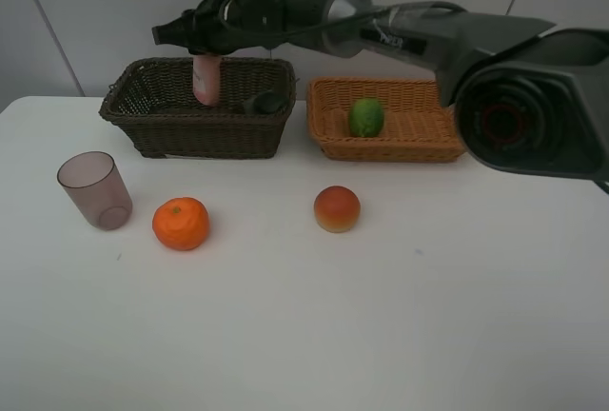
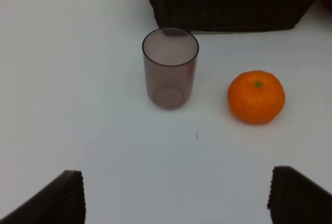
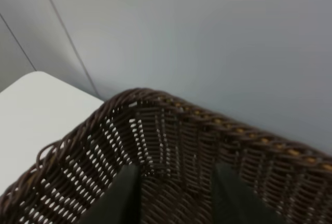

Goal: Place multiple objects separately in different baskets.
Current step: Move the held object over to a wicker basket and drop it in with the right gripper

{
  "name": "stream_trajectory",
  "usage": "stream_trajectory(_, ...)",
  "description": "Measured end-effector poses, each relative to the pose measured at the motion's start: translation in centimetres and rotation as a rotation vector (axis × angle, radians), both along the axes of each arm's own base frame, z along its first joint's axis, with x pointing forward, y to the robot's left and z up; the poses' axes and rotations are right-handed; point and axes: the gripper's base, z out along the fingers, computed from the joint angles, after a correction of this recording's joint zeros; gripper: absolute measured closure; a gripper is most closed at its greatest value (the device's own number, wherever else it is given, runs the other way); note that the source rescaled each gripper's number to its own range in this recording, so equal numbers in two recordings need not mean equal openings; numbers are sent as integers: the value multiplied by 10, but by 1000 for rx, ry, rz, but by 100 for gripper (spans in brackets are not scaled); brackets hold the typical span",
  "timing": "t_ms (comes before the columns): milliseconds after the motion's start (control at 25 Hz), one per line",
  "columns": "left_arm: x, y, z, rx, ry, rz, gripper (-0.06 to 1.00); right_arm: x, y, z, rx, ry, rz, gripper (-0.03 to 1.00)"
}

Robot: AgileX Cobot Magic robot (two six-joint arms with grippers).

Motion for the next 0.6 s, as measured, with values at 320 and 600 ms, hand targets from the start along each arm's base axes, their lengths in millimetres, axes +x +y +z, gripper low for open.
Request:
stream_trajectory(320, 0, 0, 0, 0, 0, 0, 3, 5, 5, -44, -8, 36, -2, 96)
stream_trajectory(600, 0, 0, 0, 0, 0, 0, 3, 5, 5, -49, -8, 37, -2, 96)
